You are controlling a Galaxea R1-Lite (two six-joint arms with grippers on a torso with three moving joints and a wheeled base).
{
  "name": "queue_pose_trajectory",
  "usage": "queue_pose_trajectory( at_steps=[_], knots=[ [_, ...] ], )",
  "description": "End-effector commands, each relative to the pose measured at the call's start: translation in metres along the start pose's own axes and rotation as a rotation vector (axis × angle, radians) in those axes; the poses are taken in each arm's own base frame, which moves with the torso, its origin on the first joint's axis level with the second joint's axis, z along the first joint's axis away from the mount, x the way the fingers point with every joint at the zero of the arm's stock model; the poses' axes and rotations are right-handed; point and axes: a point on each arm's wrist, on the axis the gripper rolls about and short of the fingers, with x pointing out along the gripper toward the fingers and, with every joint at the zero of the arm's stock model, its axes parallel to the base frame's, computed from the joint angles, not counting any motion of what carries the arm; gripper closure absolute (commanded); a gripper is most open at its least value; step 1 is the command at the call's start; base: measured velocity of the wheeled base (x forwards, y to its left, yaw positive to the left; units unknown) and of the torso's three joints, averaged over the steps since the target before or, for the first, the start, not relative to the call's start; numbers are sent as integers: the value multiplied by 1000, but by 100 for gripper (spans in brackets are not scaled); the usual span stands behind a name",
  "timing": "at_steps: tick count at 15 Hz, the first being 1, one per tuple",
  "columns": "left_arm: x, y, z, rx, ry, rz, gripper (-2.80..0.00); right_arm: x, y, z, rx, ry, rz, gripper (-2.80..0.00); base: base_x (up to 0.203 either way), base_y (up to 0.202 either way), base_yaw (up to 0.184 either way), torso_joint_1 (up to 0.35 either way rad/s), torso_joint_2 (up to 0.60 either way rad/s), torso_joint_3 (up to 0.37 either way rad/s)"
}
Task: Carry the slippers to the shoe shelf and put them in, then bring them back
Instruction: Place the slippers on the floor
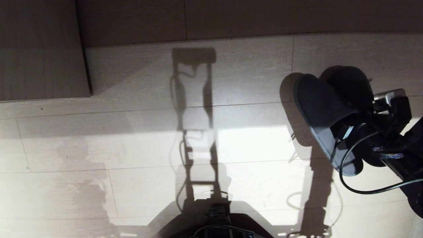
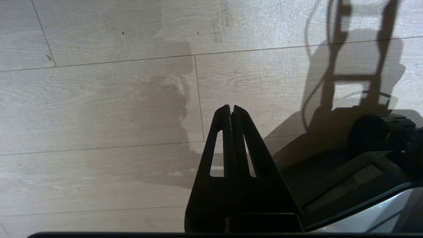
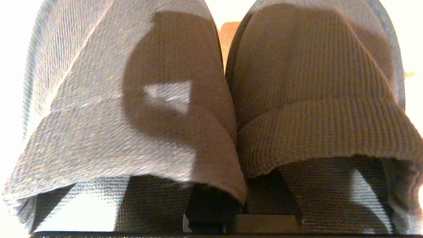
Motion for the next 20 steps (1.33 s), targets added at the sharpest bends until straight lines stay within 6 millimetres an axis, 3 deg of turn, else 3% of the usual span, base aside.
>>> queue_pose_trajectory(
  at_steps=[1, 8, 9, 20],
  knots=[
    [0, 0, 0, 0, 1, 0, 0, 6, 1, -10, 2, 16, 4, 0, 0, 0, 0, 0, 0, 0],
    [0, 0, 0, 0, 2, 0, 0, 19, 2, -27, 8, 19, 8, 0, 0, 0, 0, 0, 0, 0],
    [0, 0, 0, 0, 1, 1, 0, 19, 2, -28, 7, 25, 9, -280, 0, 0, 0, 0, 0, 0],
    [0, 0, 0, 0, 1, 1, 0, -13, 14, -67, 37, 237, 43, -280, 0, 0, 0, 0, 0, 0]
  ],
)
